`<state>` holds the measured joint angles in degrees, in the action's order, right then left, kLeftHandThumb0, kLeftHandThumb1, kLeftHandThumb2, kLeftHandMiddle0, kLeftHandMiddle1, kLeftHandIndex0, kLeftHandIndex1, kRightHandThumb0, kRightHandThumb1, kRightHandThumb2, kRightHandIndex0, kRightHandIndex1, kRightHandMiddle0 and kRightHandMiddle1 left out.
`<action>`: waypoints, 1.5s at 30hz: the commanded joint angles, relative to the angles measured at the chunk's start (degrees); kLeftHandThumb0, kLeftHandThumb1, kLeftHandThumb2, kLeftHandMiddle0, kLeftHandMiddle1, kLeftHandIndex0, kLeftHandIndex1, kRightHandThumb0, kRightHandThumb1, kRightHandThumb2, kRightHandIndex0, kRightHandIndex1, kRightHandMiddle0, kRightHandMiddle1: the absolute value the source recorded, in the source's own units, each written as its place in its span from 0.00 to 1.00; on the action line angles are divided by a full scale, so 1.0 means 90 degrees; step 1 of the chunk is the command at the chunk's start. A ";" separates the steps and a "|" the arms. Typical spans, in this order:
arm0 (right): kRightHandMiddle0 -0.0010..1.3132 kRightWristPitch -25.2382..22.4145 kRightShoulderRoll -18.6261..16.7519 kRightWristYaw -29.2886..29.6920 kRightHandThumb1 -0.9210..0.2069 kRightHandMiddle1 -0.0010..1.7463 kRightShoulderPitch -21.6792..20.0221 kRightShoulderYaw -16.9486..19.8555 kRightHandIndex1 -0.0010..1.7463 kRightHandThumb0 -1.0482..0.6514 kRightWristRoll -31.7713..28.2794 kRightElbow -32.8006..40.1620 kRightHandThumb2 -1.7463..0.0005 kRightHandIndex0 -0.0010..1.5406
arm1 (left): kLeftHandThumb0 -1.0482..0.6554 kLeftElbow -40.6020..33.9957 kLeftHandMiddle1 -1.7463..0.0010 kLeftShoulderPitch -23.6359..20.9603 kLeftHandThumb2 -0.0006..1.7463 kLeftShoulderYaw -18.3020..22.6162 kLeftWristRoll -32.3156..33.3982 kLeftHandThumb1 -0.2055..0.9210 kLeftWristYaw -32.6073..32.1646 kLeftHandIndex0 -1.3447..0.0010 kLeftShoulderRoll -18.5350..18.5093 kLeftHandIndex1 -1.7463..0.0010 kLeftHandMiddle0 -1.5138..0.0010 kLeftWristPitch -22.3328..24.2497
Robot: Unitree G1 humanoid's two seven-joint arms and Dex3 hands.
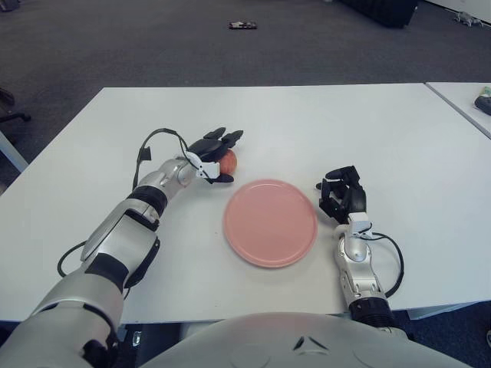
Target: Put the apple into the plate.
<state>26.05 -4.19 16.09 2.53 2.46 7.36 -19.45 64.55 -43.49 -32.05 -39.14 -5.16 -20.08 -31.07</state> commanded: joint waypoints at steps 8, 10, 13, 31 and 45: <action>0.22 -0.0186 -0.0040 -0.0056 0.15 1.00 0.0151 0.0043 0.71 0.40 -0.0077 0.0022 0.56 0.37 | 0.09 0.0246 1.00 0.0090 0.39 -0.0380 -0.0329 0.70 -0.0037 1.00 0.0084 1.00 1.00 -0.0025; 0.22 -0.0197 -0.0041 -0.0065 0.15 1.00 0.0166 0.0046 0.71 0.40 -0.0081 0.0048 0.57 0.37 | 0.10 0.0248 1.00 0.0088 0.40 -0.0375 -0.0314 0.68 -0.0012 1.00 0.0092 0.98 1.00 -0.0035; 0.22 -0.0198 -0.0043 -0.0078 0.14 1.00 0.0188 0.0052 0.71 0.40 -0.0094 0.0082 0.57 0.37 | 0.12 0.0223 0.99 0.0071 0.42 -0.0363 -0.0287 0.64 0.0067 1.00 0.0079 0.91 0.98 -0.0060; 0.22 -0.0203 -0.0026 -0.0079 0.14 1.00 0.0181 0.0076 0.72 0.40 -0.0071 0.0090 0.57 0.36 | 0.22 -0.0038 0.10 0.0015 0.58 -0.0086 0.0163 0.46 0.1163 0.97 -0.0037 0.06 0.91 -0.0012; 0.22 -0.0233 -0.0032 -0.0009 0.15 1.00 0.0161 0.0081 0.72 0.40 -0.0023 0.0101 0.56 0.37 | 0.33 0.0245 0.00 0.0016 0.62 0.0296 0.0760 0.36 0.1620 0.70 0.0088 0.00 0.60 -0.0160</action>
<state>24.80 -4.57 15.71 3.44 2.70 7.41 -17.79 65.30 -44.82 -28.99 -32.01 7.20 -20.02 -32.17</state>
